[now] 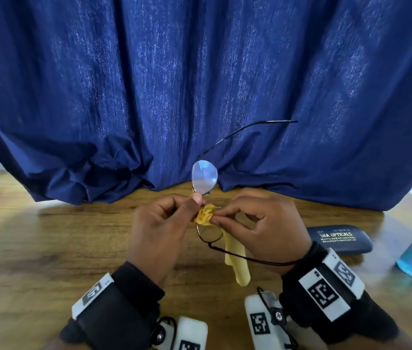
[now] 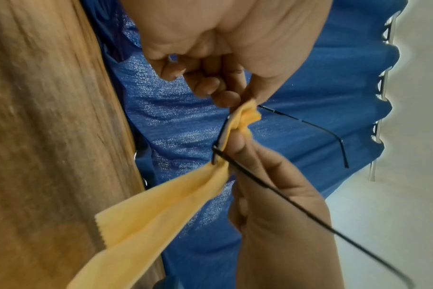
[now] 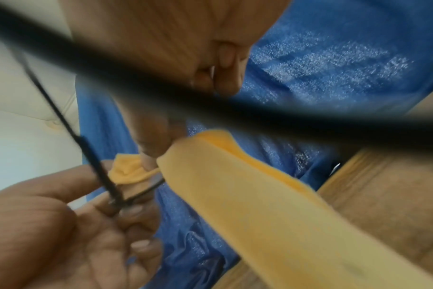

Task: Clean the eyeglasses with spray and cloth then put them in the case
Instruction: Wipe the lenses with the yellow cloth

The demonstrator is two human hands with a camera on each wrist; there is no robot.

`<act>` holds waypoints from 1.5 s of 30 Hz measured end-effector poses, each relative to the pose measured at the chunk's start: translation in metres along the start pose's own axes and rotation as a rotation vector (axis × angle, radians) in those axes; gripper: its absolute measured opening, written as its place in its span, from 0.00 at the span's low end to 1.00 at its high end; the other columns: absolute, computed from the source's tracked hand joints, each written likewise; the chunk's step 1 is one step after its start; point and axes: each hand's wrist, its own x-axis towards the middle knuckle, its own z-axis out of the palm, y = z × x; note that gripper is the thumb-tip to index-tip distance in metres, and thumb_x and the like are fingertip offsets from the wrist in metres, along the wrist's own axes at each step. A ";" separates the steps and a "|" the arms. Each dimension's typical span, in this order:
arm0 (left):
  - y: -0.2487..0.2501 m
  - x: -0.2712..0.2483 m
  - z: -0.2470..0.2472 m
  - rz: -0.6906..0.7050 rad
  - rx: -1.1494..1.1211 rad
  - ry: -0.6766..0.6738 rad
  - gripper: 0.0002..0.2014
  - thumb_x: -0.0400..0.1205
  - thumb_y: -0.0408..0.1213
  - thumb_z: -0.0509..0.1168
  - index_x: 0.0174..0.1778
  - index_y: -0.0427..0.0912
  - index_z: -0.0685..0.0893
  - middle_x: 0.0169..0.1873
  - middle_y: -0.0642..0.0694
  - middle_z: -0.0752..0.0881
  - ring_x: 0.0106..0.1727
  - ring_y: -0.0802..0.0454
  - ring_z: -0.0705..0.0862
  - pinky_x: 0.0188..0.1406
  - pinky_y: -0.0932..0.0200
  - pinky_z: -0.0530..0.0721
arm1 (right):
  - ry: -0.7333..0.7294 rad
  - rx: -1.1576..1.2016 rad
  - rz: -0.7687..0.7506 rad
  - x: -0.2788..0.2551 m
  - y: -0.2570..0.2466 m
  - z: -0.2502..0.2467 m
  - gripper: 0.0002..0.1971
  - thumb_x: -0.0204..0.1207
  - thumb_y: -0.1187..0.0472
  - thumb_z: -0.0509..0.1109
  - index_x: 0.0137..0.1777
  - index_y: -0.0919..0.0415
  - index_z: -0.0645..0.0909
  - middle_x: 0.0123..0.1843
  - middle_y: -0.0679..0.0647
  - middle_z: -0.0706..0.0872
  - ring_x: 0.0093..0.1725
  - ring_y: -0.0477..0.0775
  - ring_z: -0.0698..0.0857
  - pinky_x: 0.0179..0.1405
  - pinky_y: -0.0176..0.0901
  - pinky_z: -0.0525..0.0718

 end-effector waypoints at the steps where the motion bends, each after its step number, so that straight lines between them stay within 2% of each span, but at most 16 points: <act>1: -0.001 0.003 -0.002 0.002 0.000 0.021 0.11 0.83 0.40 0.73 0.38 0.41 0.94 0.38 0.46 0.96 0.44 0.53 0.93 0.51 0.59 0.89 | -0.019 -0.006 0.024 0.000 0.002 -0.001 0.07 0.74 0.46 0.80 0.43 0.48 0.93 0.40 0.41 0.91 0.40 0.45 0.89 0.35 0.53 0.87; 3: -0.003 0.005 -0.004 0.009 0.001 0.042 0.11 0.83 0.41 0.73 0.37 0.42 0.94 0.39 0.43 0.95 0.47 0.42 0.93 0.58 0.49 0.90 | -0.066 0.014 0.027 0.001 0.004 -0.001 0.07 0.74 0.46 0.80 0.42 0.48 0.93 0.40 0.41 0.91 0.40 0.44 0.89 0.36 0.53 0.87; 5: -0.002 0.003 -0.002 0.013 0.006 0.033 0.11 0.82 0.42 0.73 0.36 0.44 0.94 0.36 0.40 0.94 0.43 0.39 0.91 0.54 0.47 0.90 | -0.096 0.043 -0.050 0.001 0.001 0.000 0.06 0.74 0.50 0.81 0.42 0.51 0.94 0.40 0.43 0.91 0.40 0.45 0.89 0.36 0.53 0.87; 7: 0.001 0.001 0.000 0.013 0.003 0.017 0.11 0.82 0.41 0.73 0.35 0.44 0.94 0.27 0.51 0.90 0.32 0.53 0.85 0.43 0.57 0.87 | -0.125 0.068 -0.123 0.003 -0.006 0.002 0.07 0.74 0.52 0.82 0.42 0.55 0.94 0.39 0.45 0.91 0.38 0.46 0.89 0.35 0.52 0.86; 9: 0.002 0.000 0.001 0.015 0.006 0.007 0.11 0.82 0.40 0.73 0.34 0.44 0.94 0.24 0.56 0.86 0.31 0.62 0.81 0.37 0.65 0.83 | -0.142 0.089 -0.165 0.004 -0.012 0.005 0.06 0.74 0.54 0.83 0.41 0.56 0.94 0.39 0.46 0.91 0.37 0.46 0.88 0.35 0.51 0.86; 12: 0.001 0.000 0.001 0.006 0.004 0.011 0.10 0.81 0.42 0.74 0.35 0.44 0.95 0.29 0.49 0.91 0.35 0.58 0.86 0.40 0.66 0.86 | -0.162 0.093 -0.162 0.004 -0.015 0.005 0.05 0.73 0.56 0.84 0.41 0.56 0.94 0.39 0.46 0.91 0.37 0.44 0.87 0.36 0.50 0.86; 15: 0.001 0.001 0.000 0.026 0.013 0.005 0.11 0.79 0.47 0.73 0.35 0.48 0.94 0.31 0.34 0.88 0.36 0.48 0.84 0.45 0.58 0.85 | -0.226 0.062 -0.094 0.002 -0.011 0.000 0.05 0.74 0.52 0.83 0.42 0.53 0.93 0.40 0.42 0.90 0.38 0.39 0.86 0.36 0.46 0.86; 19: 0.001 0.003 -0.004 0.010 0.016 0.046 0.09 0.80 0.46 0.72 0.41 0.46 0.95 0.43 0.49 0.96 0.52 0.55 0.93 0.59 0.57 0.87 | -0.285 -0.149 -0.010 0.002 -0.001 -0.014 0.13 0.76 0.39 0.71 0.46 0.45 0.91 0.43 0.38 0.88 0.41 0.39 0.85 0.38 0.48 0.87; 21: 0.001 0.005 -0.007 0.003 0.029 0.057 0.09 0.82 0.45 0.72 0.43 0.46 0.95 0.45 0.53 0.96 0.54 0.60 0.93 0.61 0.59 0.85 | -0.227 -0.205 0.076 0.003 0.003 -0.022 0.15 0.77 0.37 0.66 0.49 0.43 0.90 0.44 0.37 0.88 0.43 0.39 0.85 0.40 0.47 0.88; 24: 0.008 0.007 -0.009 0.019 -0.039 0.063 0.08 0.82 0.42 0.71 0.46 0.43 0.94 0.46 0.52 0.97 0.53 0.62 0.93 0.58 0.64 0.85 | -0.004 -0.149 0.221 0.004 0.008 -0.029 0.06 0.76 0.45 0.75 0.46 0.44 0.89 0.41 0.38 0.87 0.38 0.43 0.84 0.37 0.41 0.85; 26: 0.017 0.009 -0.013 0.154 -0.018 0.090 0.07 0.81 0.41 0.71 0.47 0.43 0.94 0.44 0.47 0.96 0.51 0.61 0.92 0.52 0.71 0.84 | 0.119 -0.077 0.298 0.005 0.009 -0.030 0.02 0.78 0.53 0.78 0.44 0.45 0.87 0.39 0.39 0.88 0.38 0.44 0.86 0.35 0.32 0.82; 29: 0.031 0.012 -0.023 0.434 0.179 0.110 0.04 0.78 0.45 0.73 0.44 0.52 0.92 0.42 0.50 0.92 0.45 0.62 0.88 0.45 0.75 0.81 | 0.218 0.028 0.395 0.006 0.011 -0.031 0.05 0.81 0.58 0.75 0.44 0.48 0.86 0.38 0.40 0.90 0.39 0.36 0.87 0.37 0.22 0.79; 33: 0.032 0.014 -0.032 0.670 0.412 0.004 0.04 0.78 0.39 0.79 0.47 0.51 0.94 0.42 0.55 0.89 0.42 0.62 0.87 0.44 0.75 0.80 | 0.331 0.182 0.450 0.008 0.013 -0.031 0.05 0.81 0.59 0.75 0.45 0.48 0.86 0.40 0.45 0.93 0.41 0.42 0.90 0.42 0.38 0.86; 38: 0.025 0.015 -0.031 0.817 0.505 -0.099 0.03 0.77 0.37 0.80 0.43 0.43 0.97 0.43 0.55 0.90 0.44 0.63 0.89 0.45 0.68 0.86 | 0.415 0.300 0.318 0.012 -0.010 -0.041 0.03 0.77 0.52 0.74 0.45 0.49 0.86 0.41 0.44 0.93 0.38 0.41 0.89 0.38 0.31 0.86; 41: 0.025 0.014 -0.029 0.892 0.594 -0.109 0.04 0.76 0.36 0.81 0.37 0.42 0.95 0.42 0.57 0.89 0.43 0.64 0.87 0.43 0.65 0.87 | 0.365 0.342 0.157 0.012 -0.029 -0.043 0.03 0.78 0.53 0.76 0.46 0.50 0.86 0.42 0.46 0.91 0.38 0.42 0.89 0.36 0.31 0.86; 45: 0.029 0.014 -0.029 0.959 0.668 -0.107 0.10 0.77 0.41 0.77 0.32 0.41 0.93 0.38 0.51 0.90 0.43 0.67 0.82 0.47 0.76 0.78 | 0.063 0.272 -0.007 0.009 -0.038 -0.034 0.05 0.77 0.54 0.77 0.47 0.54 0.92 0.48 0.46 0.89 0.46 0.53 0.89 0.42 0.41 0.87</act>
